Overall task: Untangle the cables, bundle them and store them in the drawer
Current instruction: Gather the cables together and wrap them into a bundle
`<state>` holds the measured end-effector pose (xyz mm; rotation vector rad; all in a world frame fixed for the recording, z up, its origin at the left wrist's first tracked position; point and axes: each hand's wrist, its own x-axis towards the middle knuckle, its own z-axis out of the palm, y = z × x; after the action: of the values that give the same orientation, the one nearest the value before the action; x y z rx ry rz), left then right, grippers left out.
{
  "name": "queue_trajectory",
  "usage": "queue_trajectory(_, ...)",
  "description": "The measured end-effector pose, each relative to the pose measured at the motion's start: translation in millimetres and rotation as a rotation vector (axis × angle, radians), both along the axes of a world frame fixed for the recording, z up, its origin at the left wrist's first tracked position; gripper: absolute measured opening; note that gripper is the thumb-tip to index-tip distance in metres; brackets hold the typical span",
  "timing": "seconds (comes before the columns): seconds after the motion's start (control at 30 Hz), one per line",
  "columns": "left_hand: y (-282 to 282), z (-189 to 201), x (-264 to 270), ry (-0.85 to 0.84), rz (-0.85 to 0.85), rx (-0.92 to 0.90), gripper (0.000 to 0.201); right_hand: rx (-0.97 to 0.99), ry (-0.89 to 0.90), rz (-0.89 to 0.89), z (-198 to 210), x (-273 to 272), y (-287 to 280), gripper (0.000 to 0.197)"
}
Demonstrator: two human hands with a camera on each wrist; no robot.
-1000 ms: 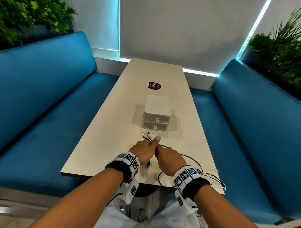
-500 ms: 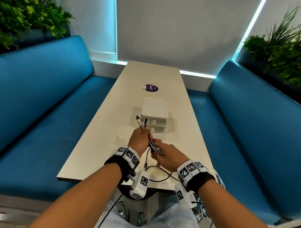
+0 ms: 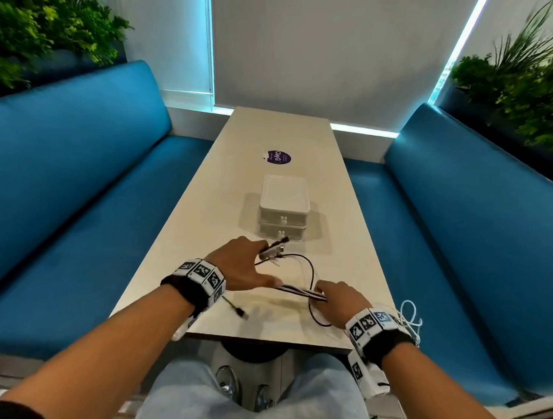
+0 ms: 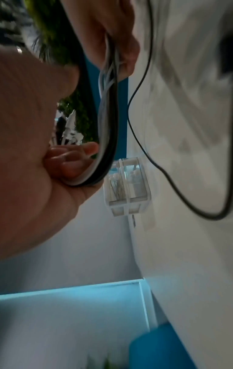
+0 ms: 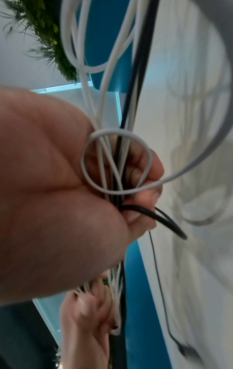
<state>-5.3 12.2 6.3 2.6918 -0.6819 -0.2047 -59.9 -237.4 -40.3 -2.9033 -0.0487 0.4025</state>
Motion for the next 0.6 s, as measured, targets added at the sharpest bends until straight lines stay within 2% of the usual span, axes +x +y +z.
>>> queue_trajectory(0.03, 1.5, 3.2, -0.6, -0.011, -0.046, 0.121, 0.069, 0.008, -0.001, -0.008, 3.7, 1.3, 0.5, 0.026)
queue_trajectory(0.07, 2.6, 7.5, -0.9, -0.031, -0.086, 0.224, 0.065, 0.025, -0.001, -0.017, 7.7, 2.3, 1.4, 0.026)
queue_trajectory(0.17, 7.3, 16.3, 5.3, -0.128, -0.143, 0.455, 0.034, 0.108, 0.004, -0.002, 17.0, 4.2, 8.2, 0.021)
queue_trajectory(0.23, 9.9, 23.1, 10.9, -0.231, -0.110, 0.540, 0.027, 0.217, 0.013, 0.014, 23.1, 5.3, 14.5, 0.019)
queue_trajectory(0.3, 11.8, 30.7, 16.9, -0.324, -0.058, 0.548, 0.024, 0.327, 0.021, 0.031, 30.8, 7.5, 20.3, 0.017)
queue_trajectory(0.4, 11.1, 46.2, 26.8, -0.392, 0.053, 0.438, 0.022, 0.413, 0.023, 0.067, 48.4, 10.9, 23.5, 0.017)
queue_trajectory(0.53, 10.3, 61.4, 34.4, -0.420, 0.119, 0.359, 0.020, 0.591, 0.108, 0.105, 60.5, 12.2, 17.1, 0.016)
queue_trajectory(0.6, 12.3, 59.4, 34.0, -0.398, 0.146, 0.346, 0.019, 0.676, 0.139, 0.062, 60.7, 9.4, 17.1, 0.011)
